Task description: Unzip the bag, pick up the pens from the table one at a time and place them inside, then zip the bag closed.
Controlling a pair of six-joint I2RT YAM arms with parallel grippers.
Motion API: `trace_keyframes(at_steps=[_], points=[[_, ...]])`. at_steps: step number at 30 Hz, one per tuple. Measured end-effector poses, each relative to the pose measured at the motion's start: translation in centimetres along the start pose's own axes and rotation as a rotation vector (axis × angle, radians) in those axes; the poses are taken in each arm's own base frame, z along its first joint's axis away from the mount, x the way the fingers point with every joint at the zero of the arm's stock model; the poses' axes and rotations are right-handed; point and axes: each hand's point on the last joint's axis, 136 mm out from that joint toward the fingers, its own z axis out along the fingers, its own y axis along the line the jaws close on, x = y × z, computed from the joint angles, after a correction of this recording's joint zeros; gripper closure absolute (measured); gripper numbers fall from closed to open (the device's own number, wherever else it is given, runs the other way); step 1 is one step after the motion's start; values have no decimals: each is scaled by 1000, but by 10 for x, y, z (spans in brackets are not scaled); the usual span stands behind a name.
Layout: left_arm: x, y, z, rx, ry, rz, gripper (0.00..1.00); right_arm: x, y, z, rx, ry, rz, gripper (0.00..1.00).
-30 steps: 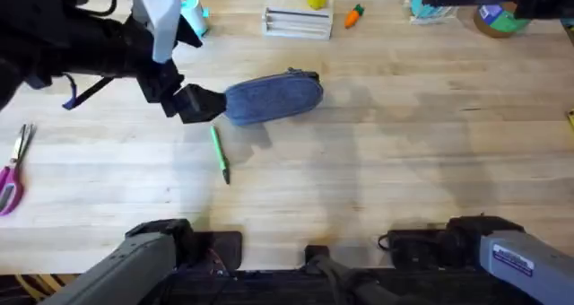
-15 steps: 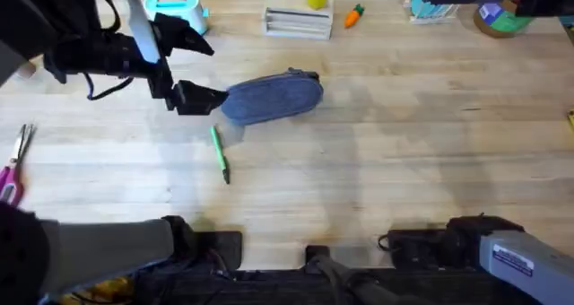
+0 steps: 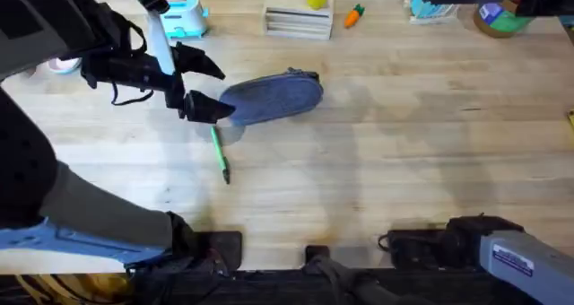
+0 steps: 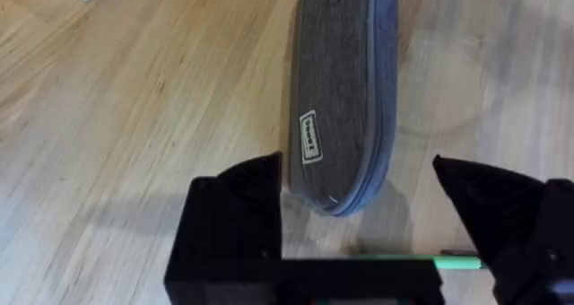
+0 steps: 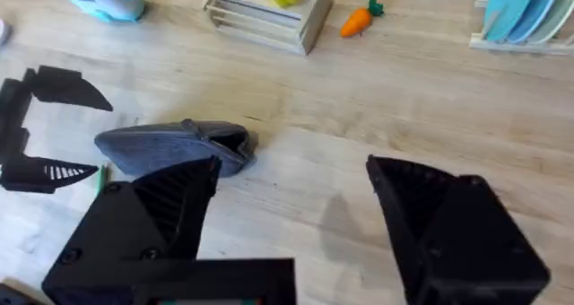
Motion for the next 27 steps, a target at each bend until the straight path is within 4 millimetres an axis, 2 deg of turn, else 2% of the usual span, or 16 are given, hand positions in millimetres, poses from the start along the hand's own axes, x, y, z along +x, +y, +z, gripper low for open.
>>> trace_keyframes(at_steps=[6,13,22,23,24,25,27], points=[[0,-3,1,11,2,-9,7,-5,0,0,0,-18,-6,6],[2,-13,25,92,39,2,7,-6,0,0,0,-26,-9,6],[3,-11,25,87,40,7,7,-6,0,0,0,-26,-9,5],[3,-11,25,86,40,6,35,-7,0,0,0,-26,-9,5],[3,-12,25,87,40,7,150,-6,0,0,0,-26,-9,5],[3,-10,25,82,40,13,598,-7,0,0,0,-26,-9,5],[3,-9,25,78,40,18,899,-6,0,0,0,-26,-9,5]])
